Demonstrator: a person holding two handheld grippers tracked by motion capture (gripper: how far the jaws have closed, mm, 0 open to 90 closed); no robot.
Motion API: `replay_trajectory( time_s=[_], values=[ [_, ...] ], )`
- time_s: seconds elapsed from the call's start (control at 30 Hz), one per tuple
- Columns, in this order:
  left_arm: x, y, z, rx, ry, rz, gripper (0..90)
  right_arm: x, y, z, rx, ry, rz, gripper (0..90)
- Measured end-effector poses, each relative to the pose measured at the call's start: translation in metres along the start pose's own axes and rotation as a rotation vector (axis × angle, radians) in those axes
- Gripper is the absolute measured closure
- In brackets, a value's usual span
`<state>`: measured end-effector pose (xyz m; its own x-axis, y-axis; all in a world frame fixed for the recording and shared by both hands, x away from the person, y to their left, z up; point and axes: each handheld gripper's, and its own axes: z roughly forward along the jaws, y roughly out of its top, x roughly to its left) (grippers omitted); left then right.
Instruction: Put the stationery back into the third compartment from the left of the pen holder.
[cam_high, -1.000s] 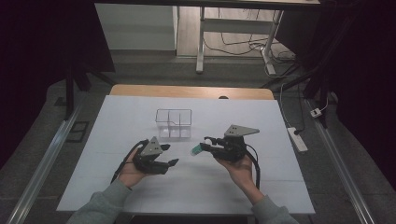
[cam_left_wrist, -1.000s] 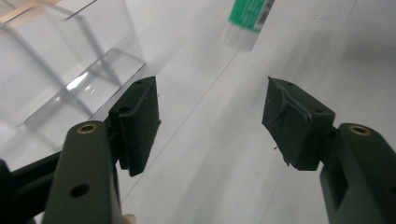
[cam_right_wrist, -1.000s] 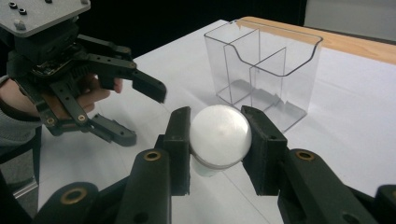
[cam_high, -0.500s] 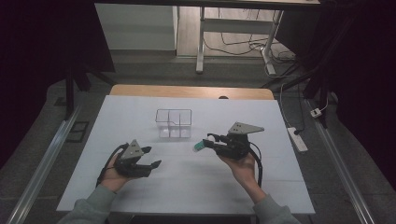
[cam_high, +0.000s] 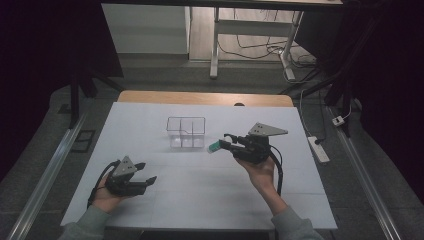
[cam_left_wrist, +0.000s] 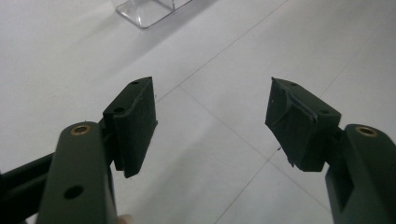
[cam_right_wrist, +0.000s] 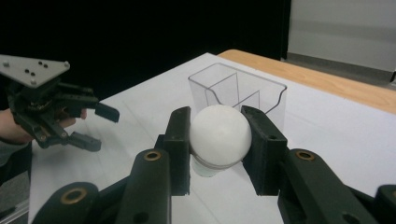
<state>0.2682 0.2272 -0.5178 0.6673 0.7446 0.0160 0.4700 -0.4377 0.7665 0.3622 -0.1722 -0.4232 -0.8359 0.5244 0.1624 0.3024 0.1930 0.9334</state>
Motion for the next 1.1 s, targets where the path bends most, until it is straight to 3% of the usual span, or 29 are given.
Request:
replay_trajectory(
  time_s=[0.73,1.1],
  values=[
    [0.008,-0.005,0.003,0.012,0.003,-0.022,32.3,-0.022,0.035,0.018,-0.041,-0.052,0.03,63.9],
    [0.009,-0.005,0.005,0.026,-0.003,-0.02,31.8,-0.029,0.044,0.06,0.02,-0.066,0.024,63.9]
  ],
)
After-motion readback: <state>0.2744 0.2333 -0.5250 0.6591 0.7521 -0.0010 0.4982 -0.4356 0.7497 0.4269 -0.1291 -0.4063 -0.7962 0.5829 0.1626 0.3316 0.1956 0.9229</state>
